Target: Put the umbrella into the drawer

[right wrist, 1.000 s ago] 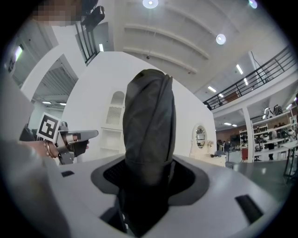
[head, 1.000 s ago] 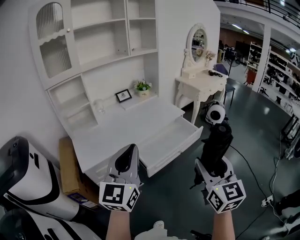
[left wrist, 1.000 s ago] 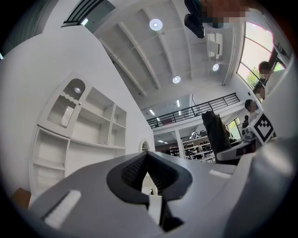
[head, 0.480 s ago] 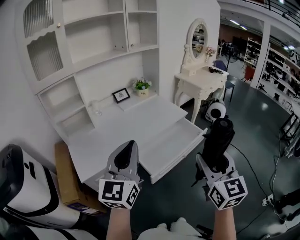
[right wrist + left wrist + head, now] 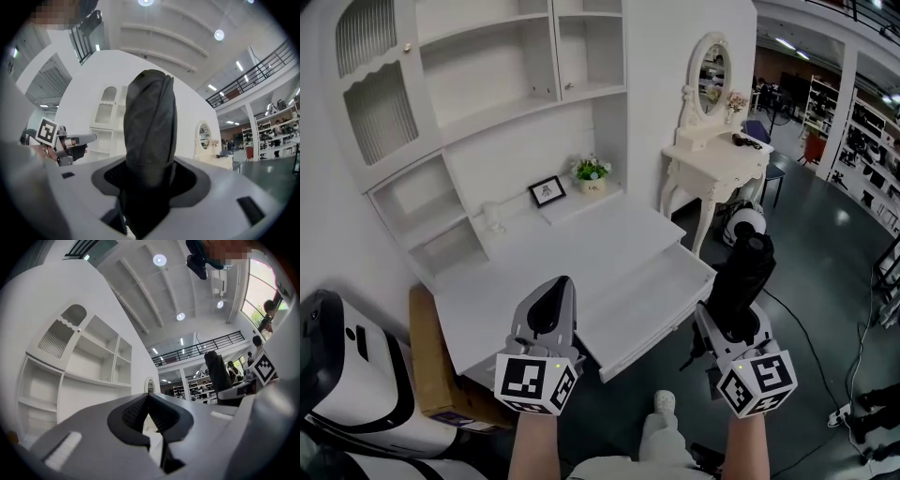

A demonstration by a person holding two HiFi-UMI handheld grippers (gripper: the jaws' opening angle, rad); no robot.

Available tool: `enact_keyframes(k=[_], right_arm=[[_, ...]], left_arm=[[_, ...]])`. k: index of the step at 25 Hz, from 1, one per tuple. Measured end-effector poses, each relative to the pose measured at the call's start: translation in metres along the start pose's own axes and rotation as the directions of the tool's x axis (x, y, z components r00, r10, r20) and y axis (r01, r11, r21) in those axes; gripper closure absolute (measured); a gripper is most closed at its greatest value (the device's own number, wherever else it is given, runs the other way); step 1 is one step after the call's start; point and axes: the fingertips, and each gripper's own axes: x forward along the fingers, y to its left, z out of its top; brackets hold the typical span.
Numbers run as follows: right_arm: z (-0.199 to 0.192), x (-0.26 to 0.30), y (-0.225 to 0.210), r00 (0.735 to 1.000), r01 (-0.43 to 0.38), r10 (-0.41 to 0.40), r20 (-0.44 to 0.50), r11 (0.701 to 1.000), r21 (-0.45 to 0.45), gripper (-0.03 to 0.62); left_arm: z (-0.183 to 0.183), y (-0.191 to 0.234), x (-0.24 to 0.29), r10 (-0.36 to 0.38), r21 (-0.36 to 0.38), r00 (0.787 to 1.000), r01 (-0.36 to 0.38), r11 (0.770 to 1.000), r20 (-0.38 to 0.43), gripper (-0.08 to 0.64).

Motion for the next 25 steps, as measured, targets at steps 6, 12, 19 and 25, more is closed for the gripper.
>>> enact_keyframes(k=[6,12,19,25], right_arm=[[-0.012,0.057,-0.048,0.998,-0.061,0.062,-0.002,0.998,0.033,0.341],[-0.016,0.129,-0.099,0.988,-0.155,0.156,-0.011,0.987,0.039,0.341],[-0.032,0.206,-0.147,0.965,-0.259,0.26,-0.039,0.965,0.045,0.341],[-0.045,0.253,-0.164,0.933,-0.351,0.353,-0.073,0.935,0.036,0.341]], left_arm=[[-0.018,0.007,0.064,0.06,0.015,0.998,-0.06,0.998,-0.003,0.551],[-0.039,0.017,0.131,0.136,0.022,0.99,-0.136,0.99,-0.021,0.551],[-0.063,0.025,0.193,0.227,0.042,0.972,-0.225,0.973,-0.056,0.551],[-0.075,0.034,0.215,0.302,0.076,0.95,-0.296,0.952,-0.079,0.551]])
